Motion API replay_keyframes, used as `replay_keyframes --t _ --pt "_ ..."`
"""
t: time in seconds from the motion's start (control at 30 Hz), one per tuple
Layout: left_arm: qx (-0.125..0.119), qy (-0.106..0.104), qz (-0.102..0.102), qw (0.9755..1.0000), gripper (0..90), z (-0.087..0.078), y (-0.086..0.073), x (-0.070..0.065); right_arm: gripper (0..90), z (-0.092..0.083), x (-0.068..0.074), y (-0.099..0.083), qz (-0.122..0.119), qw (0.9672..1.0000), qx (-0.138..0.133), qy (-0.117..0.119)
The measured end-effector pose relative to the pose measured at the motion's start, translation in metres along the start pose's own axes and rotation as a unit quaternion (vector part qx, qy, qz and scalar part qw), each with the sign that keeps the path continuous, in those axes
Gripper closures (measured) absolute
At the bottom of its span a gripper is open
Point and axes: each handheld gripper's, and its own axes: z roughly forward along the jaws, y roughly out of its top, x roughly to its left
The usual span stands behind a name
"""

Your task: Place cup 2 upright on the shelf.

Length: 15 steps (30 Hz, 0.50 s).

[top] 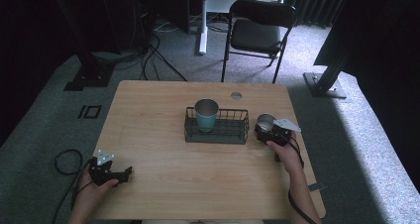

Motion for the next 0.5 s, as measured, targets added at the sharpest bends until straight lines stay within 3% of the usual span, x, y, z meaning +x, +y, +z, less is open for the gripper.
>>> replay_keyframes --t 0.17,0.5 --pt "0.000 0.000 0.000 1.0000 2.8 0.0000 0.0000 0.0000 17.7 0.0002 -0.0017 0.0010 -0.003 1.0000 -0.003 -0.004" --pt "0.000 0.000 0.000 1.0000 2.8 0.0000 0.0000 0.0000 17.9 -0.0047 -0.0036 0.0059 -0.013 0.9999 0.009 0.002"
